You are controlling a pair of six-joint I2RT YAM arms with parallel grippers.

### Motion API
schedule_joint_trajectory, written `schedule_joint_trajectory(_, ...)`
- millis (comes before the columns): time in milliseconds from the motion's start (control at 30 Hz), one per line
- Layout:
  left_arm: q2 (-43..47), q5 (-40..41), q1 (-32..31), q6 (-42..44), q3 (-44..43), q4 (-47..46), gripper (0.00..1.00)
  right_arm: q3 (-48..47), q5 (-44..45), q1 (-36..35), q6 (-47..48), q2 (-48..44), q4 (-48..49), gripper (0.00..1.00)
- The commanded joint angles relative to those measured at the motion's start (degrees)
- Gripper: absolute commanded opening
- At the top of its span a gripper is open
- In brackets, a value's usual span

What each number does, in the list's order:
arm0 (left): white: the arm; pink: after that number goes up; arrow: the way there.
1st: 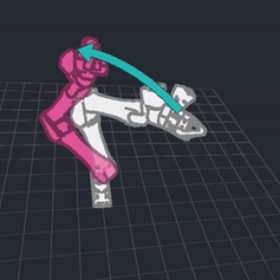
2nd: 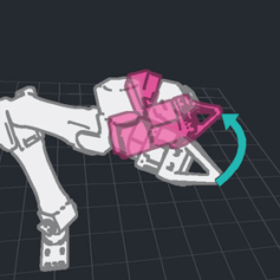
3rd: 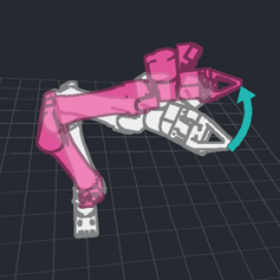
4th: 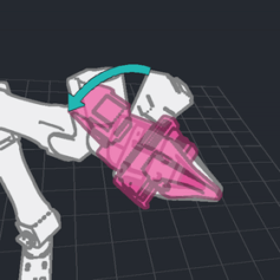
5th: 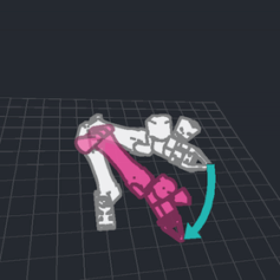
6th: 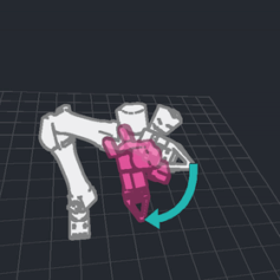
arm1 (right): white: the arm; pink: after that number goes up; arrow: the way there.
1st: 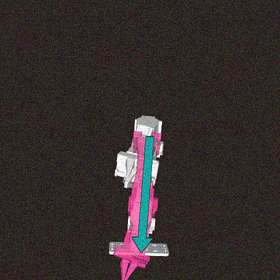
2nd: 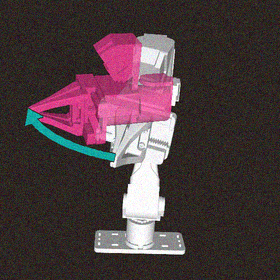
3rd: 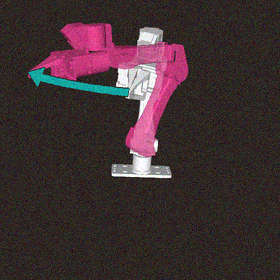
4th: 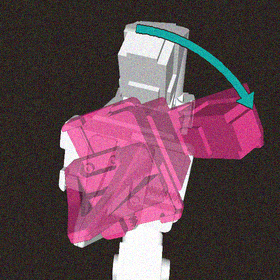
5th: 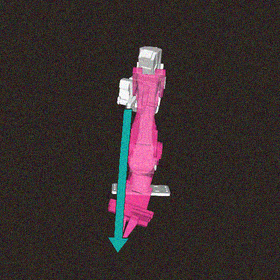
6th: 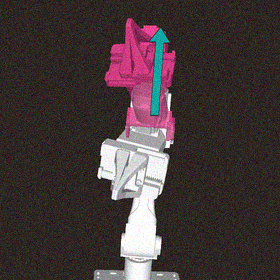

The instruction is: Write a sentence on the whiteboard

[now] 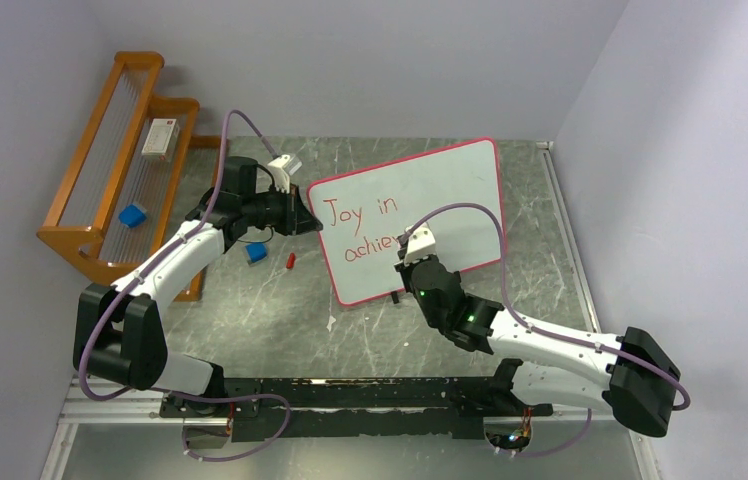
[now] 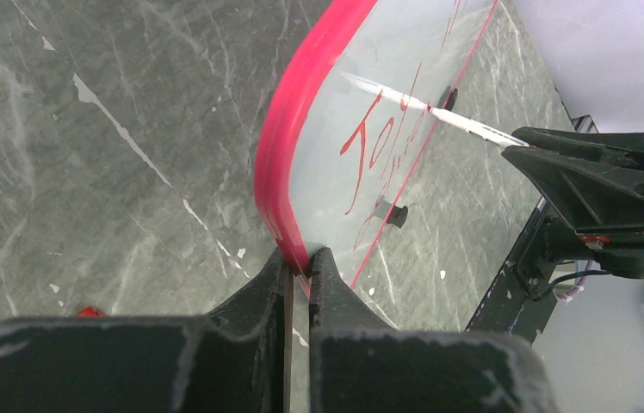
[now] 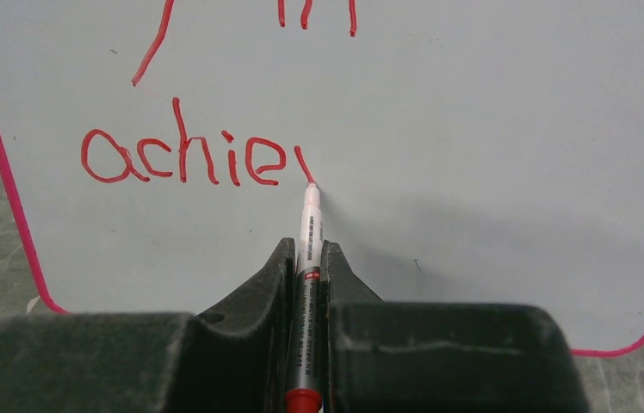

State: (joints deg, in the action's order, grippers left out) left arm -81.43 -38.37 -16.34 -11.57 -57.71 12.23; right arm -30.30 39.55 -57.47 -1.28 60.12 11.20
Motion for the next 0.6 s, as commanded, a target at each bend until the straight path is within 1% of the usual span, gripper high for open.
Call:
schedule_joint_trajectory(0,-1.3,6.6,0.8,3.7,0.7,1.5,0.05,1.0,1.7,0.4,-0.5,-0.5,0.5,0.00)
schedule_joint_trajectory(567,-1.5,6.2,0.8,3.7,0.6,1.6,0.05,0.7,3.1,1.0,3.0,1.6,7.3,0.00)
